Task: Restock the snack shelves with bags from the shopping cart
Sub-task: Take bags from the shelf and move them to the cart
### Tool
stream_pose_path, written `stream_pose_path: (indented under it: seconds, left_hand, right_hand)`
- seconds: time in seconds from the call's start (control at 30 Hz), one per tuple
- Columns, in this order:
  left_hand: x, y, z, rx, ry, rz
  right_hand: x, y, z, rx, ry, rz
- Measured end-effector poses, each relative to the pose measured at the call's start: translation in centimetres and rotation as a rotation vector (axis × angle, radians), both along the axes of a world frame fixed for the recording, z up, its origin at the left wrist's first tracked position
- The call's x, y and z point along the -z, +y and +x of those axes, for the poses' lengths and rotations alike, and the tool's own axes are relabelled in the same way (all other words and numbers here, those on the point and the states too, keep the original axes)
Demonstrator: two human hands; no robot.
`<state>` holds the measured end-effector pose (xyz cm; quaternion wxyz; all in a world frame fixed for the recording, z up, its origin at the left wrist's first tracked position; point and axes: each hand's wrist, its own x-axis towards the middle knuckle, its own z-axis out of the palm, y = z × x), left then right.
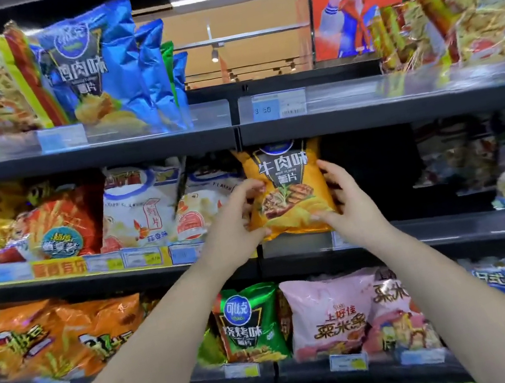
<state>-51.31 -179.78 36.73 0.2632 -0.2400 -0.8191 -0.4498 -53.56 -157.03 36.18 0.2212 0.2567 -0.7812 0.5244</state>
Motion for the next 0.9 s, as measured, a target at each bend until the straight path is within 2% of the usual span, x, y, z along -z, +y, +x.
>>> stream_pose_path:
  seconds: [0.67, 0.9]
  left_hand:
    - [-1.8, -0.4, -2.8, -0.029, 0.002, -0.194]
    - [-1.7, -1.4, -1.7, 0.032, -0.083, -0.191]
  right_hand:
    - [-0.5, -0.3, 0.0, 0.083, 0.003, 0.13]
    - [-0.9, -1.1, 0.5, 0.135, -0.016, 0.159]
